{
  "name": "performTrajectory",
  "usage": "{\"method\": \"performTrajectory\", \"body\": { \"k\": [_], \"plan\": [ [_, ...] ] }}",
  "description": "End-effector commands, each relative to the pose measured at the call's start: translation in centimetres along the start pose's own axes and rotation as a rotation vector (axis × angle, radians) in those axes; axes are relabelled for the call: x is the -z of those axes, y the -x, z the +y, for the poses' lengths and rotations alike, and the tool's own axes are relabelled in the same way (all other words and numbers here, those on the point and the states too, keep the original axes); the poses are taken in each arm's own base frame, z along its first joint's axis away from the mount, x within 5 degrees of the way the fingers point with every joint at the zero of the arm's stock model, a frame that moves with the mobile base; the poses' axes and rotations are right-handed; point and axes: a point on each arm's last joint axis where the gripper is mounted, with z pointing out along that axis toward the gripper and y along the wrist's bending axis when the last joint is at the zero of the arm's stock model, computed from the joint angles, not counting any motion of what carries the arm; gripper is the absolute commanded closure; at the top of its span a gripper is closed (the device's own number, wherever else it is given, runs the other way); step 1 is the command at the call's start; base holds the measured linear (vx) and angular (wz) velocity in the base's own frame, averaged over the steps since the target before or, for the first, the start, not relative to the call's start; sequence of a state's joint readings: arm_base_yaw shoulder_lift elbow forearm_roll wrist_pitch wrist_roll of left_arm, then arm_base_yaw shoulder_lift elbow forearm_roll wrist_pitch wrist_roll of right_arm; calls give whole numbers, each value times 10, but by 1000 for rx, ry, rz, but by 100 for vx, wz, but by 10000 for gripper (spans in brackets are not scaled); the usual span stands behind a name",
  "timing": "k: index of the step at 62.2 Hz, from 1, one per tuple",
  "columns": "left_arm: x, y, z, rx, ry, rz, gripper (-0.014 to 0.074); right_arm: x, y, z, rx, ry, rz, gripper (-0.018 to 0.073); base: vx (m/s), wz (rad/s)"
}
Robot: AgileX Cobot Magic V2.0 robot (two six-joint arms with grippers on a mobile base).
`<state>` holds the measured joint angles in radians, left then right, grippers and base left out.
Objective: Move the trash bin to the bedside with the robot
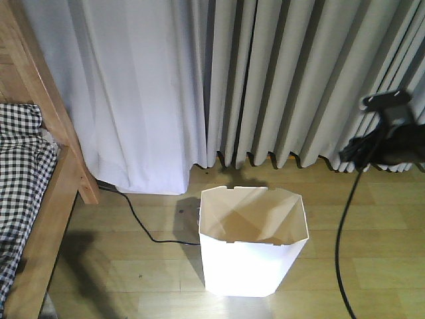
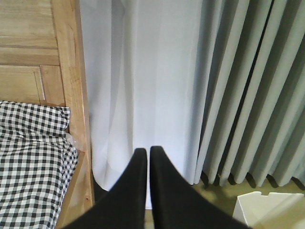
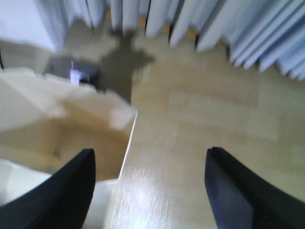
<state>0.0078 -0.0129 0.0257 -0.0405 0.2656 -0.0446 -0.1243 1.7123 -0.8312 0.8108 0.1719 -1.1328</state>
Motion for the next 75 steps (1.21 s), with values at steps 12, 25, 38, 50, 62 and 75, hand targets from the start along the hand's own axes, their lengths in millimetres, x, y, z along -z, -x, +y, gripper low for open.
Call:
{"method": "performTrajectory", "body": {
  "k": [12,25,38,50,62,75],
  "plan": [
    [0,3,0,9,-4,-72,602,124,23,11,-18,-77,-351,72,0,0],
    [0,3,0,9,-4,-72,602,197,0,30,-59,-111,-579,72,0,0],
    [0,3,0,9,-4,-72,602,243,-47,53,-103,-122,-781,72,0,0],
    [0,3,0,9,-4,-72,602,253,-91,70,-110,-125,-894,72,0,0],
    [0,3,0,9,-4,-72,602,244,-123,84,-76,-89,-932,72,0,0],
    [0,3,0,9,-4,-72,602,231,-137,94,-118,9,-894,195,0,0]
  ]
}}
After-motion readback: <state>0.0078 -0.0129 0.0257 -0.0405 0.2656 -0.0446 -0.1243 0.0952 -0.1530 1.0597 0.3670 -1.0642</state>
